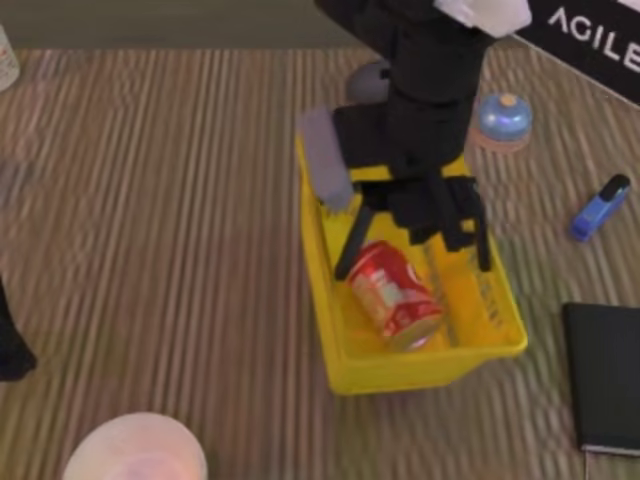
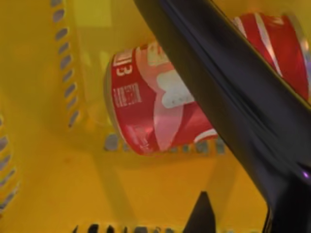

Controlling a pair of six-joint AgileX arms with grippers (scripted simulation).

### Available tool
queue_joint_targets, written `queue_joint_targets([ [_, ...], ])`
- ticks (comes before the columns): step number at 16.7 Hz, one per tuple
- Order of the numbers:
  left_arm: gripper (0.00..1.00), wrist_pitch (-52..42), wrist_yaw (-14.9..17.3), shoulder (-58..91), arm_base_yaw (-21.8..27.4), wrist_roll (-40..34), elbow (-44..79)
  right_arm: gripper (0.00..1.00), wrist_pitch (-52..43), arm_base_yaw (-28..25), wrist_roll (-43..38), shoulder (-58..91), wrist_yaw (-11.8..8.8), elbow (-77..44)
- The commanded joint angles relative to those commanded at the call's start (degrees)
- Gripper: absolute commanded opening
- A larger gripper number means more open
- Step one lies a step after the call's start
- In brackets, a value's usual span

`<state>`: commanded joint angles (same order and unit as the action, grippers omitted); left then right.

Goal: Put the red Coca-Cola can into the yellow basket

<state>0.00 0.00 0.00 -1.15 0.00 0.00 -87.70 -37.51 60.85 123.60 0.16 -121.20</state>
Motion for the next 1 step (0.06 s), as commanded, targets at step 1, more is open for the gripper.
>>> queue_joint_targets([
  [1, 1.0, 0.0, 0.0, 0.0, 0.0, 0.0, 0.0, 0.0, -0.3, 0.06, 0.07, -0.09, 0.0, -0.26],
])
